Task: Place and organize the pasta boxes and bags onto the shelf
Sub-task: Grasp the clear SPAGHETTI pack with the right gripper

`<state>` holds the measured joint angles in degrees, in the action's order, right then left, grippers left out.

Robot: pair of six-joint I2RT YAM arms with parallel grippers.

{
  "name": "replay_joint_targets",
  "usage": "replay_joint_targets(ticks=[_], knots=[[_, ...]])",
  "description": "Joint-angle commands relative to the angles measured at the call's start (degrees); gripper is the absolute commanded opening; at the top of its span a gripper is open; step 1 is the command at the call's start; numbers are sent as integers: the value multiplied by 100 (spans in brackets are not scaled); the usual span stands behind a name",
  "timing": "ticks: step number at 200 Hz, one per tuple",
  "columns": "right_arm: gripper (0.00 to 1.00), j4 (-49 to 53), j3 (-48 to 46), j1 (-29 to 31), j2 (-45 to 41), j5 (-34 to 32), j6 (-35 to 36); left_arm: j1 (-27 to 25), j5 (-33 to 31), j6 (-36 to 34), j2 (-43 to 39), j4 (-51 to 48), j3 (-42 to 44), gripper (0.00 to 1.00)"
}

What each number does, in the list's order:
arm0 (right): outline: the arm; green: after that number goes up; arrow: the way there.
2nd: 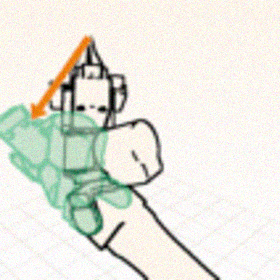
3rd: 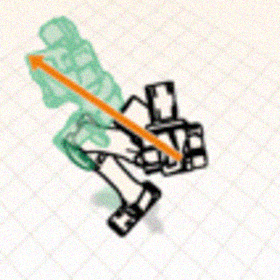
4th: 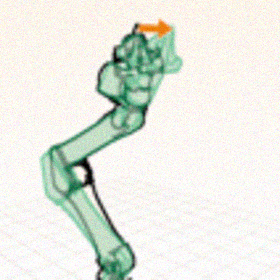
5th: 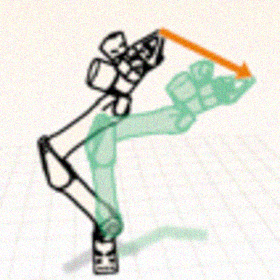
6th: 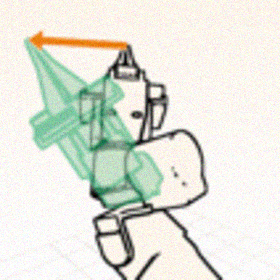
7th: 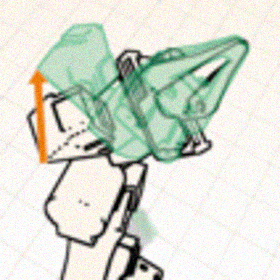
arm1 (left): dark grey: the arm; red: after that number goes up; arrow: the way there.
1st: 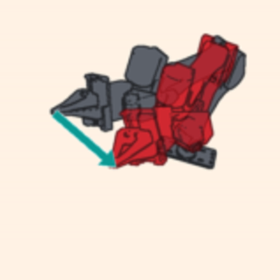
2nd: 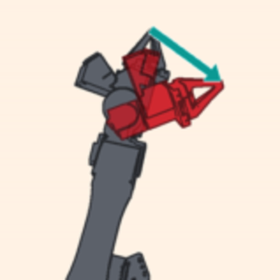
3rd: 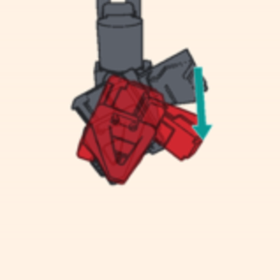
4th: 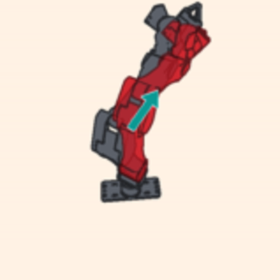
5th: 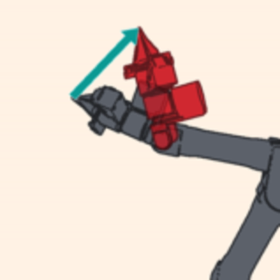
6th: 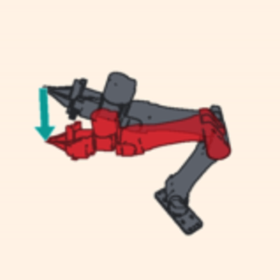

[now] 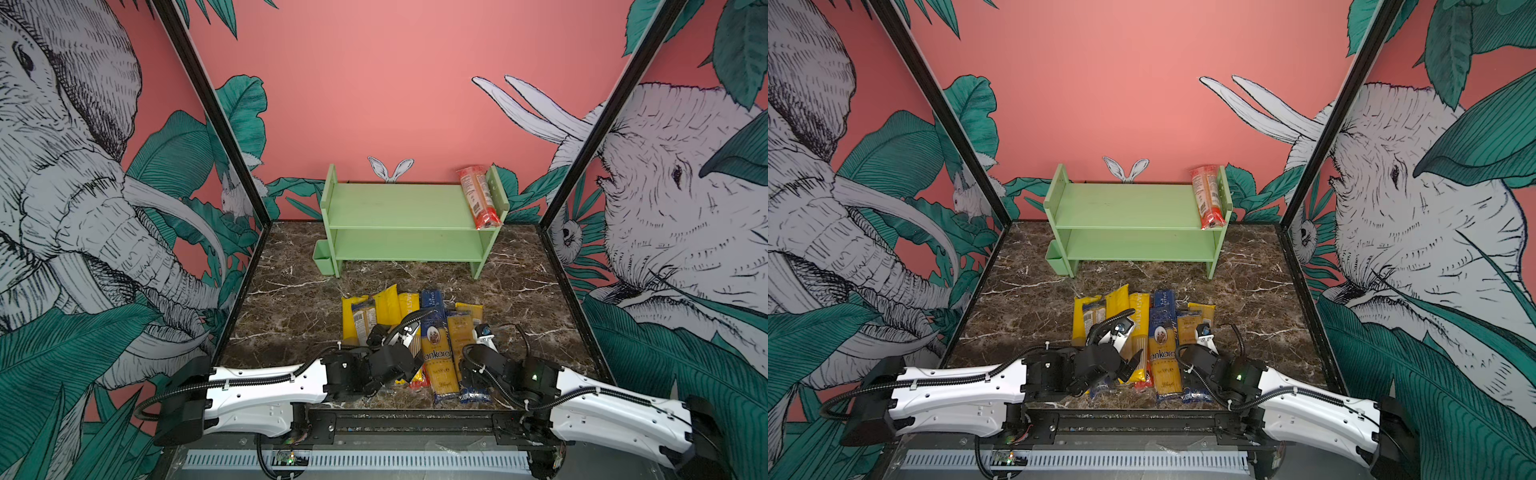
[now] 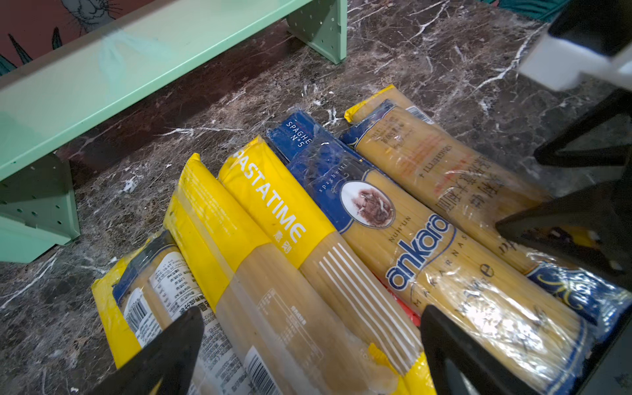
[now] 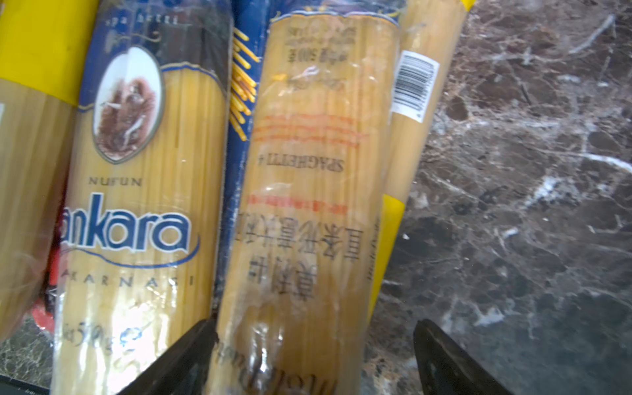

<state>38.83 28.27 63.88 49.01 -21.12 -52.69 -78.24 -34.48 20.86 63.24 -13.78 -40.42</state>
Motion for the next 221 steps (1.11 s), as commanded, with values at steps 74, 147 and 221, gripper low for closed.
replay_joint_targets(ticks=[74, 147, 221], knots=[[83, -540, -23, 360, 1069, -816, -435, 113, -84, 287, -521, -137, 289, 100], [29, -397, -55, 293, 979, -948, -256, 111, -193, 304, -643, -175, 320, 99], [0, -104, 475, 257, 302, -903, 228, 111, -344, 313, -883, -385, 275, 100]])
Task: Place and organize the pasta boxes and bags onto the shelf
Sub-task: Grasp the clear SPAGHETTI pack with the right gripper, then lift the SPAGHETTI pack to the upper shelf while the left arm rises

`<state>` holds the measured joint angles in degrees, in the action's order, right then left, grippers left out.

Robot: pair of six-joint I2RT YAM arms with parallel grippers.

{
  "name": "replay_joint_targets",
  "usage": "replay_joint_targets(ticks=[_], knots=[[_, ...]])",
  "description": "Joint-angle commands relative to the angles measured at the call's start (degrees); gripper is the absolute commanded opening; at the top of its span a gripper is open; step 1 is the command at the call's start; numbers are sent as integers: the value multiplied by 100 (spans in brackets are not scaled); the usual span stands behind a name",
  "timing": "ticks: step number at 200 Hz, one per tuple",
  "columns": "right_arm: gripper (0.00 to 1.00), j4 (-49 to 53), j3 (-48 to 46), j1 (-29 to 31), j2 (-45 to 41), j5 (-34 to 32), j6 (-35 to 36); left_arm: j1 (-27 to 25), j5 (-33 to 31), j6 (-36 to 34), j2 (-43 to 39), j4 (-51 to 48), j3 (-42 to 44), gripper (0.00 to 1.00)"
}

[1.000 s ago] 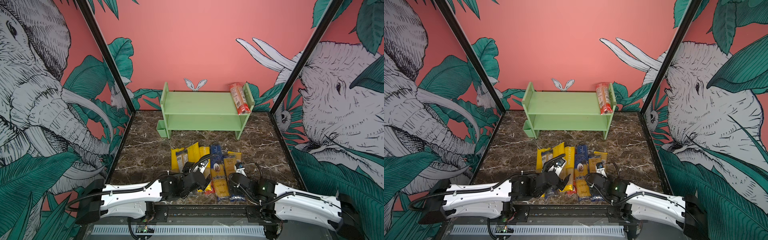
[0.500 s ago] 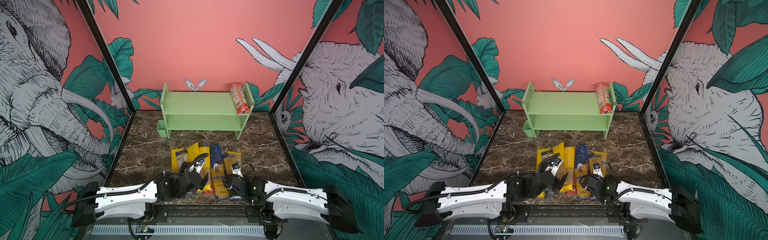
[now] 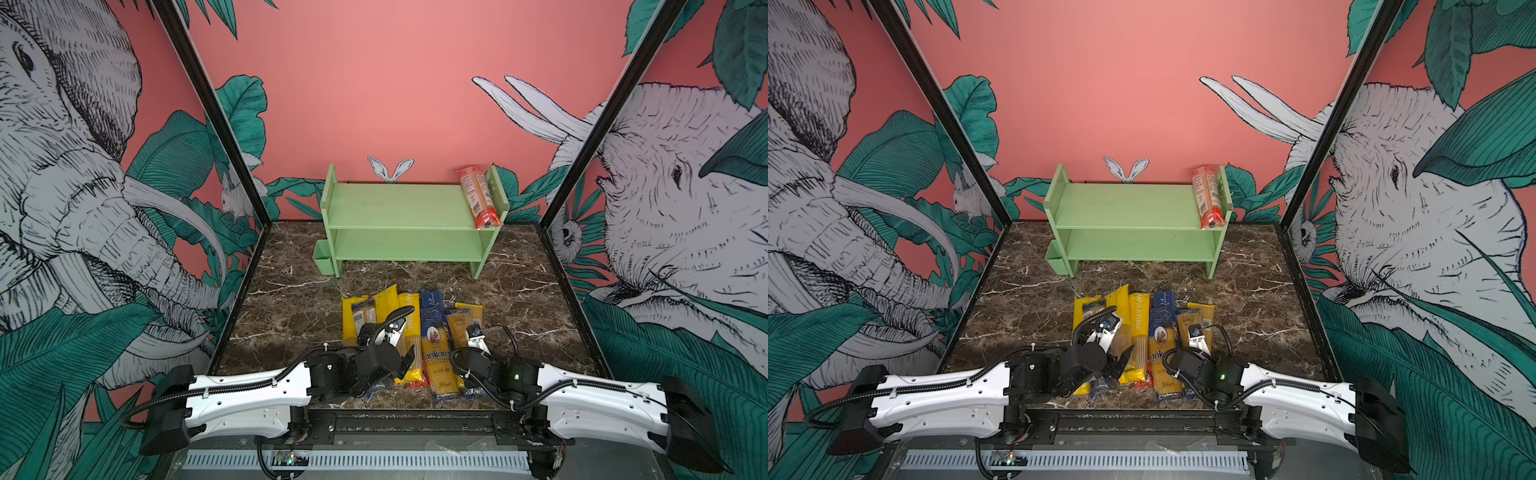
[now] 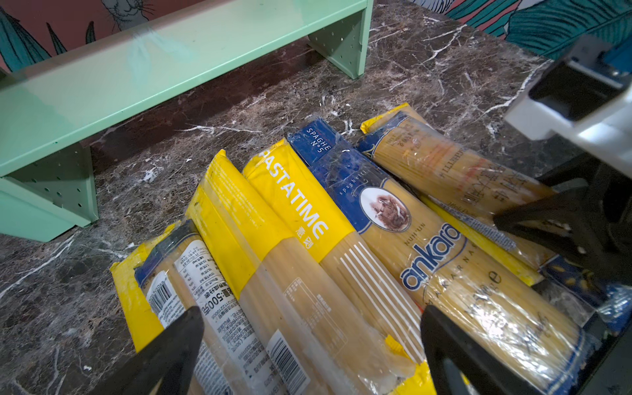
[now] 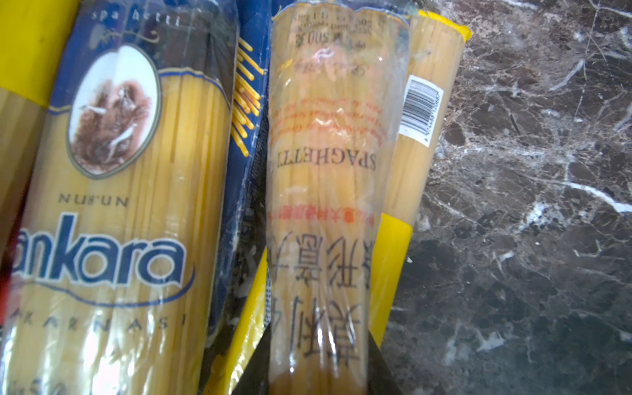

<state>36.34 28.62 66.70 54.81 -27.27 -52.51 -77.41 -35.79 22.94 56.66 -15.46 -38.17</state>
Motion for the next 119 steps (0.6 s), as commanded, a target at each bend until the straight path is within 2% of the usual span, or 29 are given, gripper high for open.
replay_joint_targets(ticks=[1, 119], knots=[[0, 154, 454, -25, -286, -288, 221, 26, -220, 106, -230, -223, 48, 100], [0, 643, 2552, -43, -477, 29, 1423, 32, -671, -41, -1074, -770, -78, 100]])
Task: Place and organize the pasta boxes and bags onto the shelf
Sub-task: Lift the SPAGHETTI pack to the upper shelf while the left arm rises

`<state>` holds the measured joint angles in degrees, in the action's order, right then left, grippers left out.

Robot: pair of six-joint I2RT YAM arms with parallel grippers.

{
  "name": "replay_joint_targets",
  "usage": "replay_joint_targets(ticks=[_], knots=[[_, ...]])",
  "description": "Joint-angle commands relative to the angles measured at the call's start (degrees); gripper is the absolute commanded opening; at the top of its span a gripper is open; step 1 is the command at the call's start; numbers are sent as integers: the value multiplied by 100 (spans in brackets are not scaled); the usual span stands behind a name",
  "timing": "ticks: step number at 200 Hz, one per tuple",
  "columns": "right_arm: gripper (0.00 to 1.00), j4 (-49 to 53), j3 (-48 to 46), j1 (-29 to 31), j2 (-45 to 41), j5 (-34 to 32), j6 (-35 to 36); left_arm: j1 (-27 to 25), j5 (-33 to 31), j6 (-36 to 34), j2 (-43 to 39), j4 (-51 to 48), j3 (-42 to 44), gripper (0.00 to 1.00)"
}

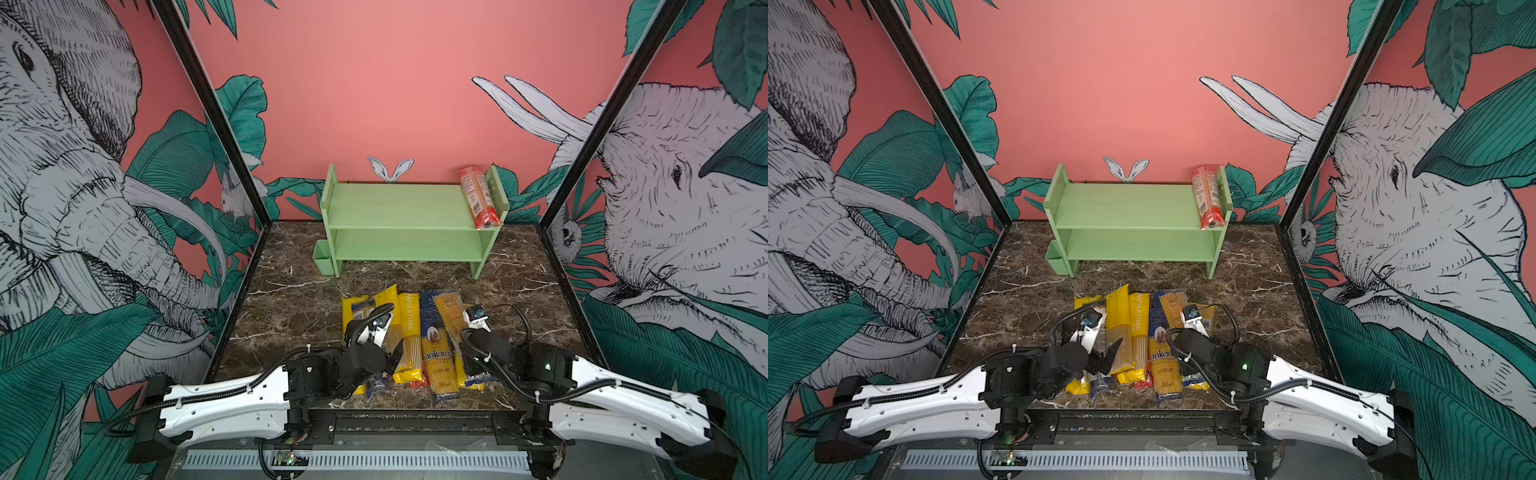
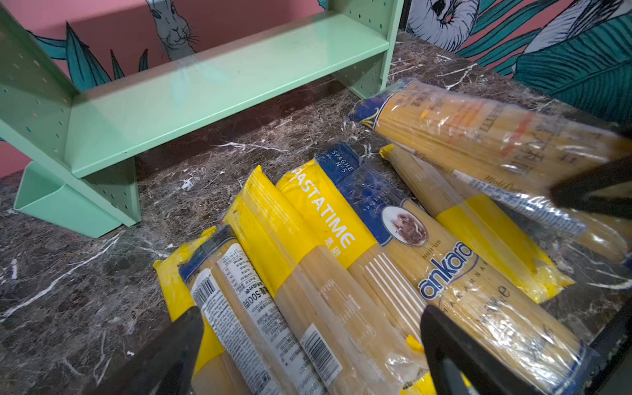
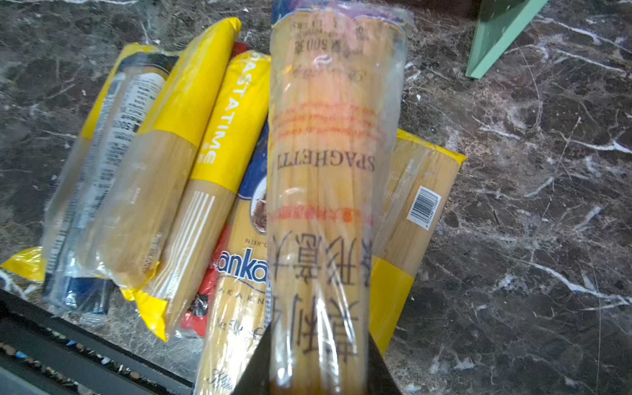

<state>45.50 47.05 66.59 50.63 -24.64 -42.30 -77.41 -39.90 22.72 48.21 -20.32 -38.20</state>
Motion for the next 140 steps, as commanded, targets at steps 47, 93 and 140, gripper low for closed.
replay_joint_targets(ticks=[47, 93, 140], knots=[[0, 46, 2304, -152, 576, -419, 1393, 58, -466, -201, -465, -498, -227, 100], [0, 216, 4074, -682, 1593, -330, 2226, 114, -614, -427, -610, -579, -441, 100], [0, 147, 5805, -1735, 2811, 74, 3023, 336, -614, -861, -644, -564, -638, 100]])
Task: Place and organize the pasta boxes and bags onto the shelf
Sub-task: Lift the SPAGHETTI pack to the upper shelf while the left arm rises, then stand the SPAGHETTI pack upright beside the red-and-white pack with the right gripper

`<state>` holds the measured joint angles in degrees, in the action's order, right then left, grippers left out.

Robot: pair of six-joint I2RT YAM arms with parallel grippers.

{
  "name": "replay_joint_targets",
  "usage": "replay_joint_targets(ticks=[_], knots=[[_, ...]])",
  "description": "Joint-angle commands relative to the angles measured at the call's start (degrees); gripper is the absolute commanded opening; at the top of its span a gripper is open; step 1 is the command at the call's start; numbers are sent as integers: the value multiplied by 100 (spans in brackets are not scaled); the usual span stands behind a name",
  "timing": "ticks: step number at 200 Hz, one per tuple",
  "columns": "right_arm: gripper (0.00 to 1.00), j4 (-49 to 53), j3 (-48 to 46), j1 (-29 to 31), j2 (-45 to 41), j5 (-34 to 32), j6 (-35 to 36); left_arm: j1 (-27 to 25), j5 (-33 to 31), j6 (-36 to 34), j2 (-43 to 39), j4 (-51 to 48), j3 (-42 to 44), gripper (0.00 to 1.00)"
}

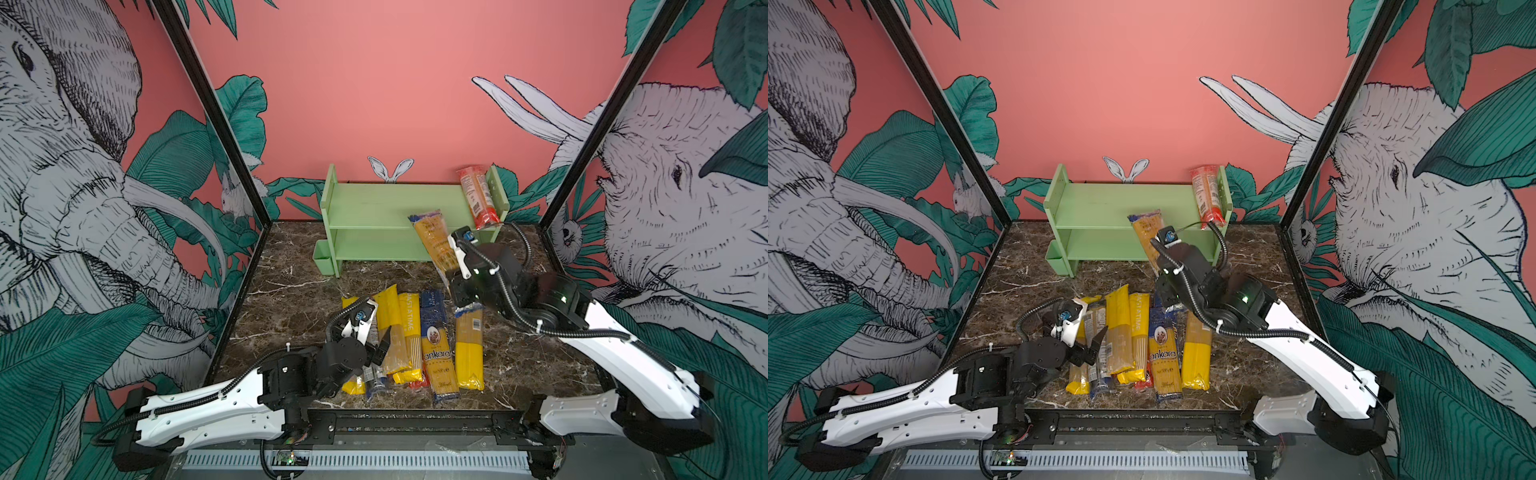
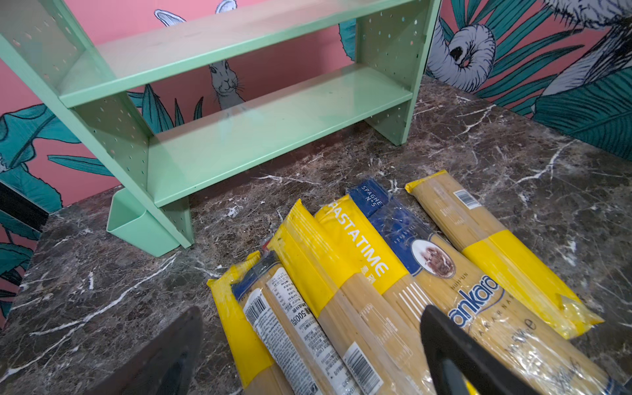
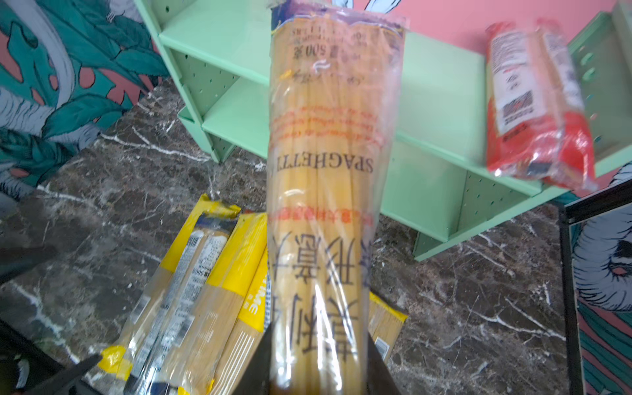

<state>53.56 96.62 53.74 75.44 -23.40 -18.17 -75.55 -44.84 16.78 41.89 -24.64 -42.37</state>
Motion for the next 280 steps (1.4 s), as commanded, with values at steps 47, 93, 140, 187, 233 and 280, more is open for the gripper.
replay_joint_targets(ticks=[47, 93, 140, 187, 233, 280], knots=[[0, -944, 2379, -1256, 1714, 28, 1172, 571, 211, -671, 381, -63, -516, 99], [0, -722, 4344, -2026, 3325, 320, 1419, 1295, 1097, -799, 708, 200, -668, 100], [0, -517, 5379, -2579, 4248, 808, 1236, 2047, 1967, -1232, 1542, 512, -1624, 100], [0, -580, 5284, -2724, 4431, 859, 1217, 2316, 2646, -1712, 2716, 909, -3013, 100], [0, -645, 5216, -2831, 4527, 624, 1207, 2351, 2881, -1757, 3177, 1145, -3533, 100], [0, -666, 5166, -2982, 4628, 658, 1061, 2361, 2833, -1700, 3130, 1225, -3407, 99]])
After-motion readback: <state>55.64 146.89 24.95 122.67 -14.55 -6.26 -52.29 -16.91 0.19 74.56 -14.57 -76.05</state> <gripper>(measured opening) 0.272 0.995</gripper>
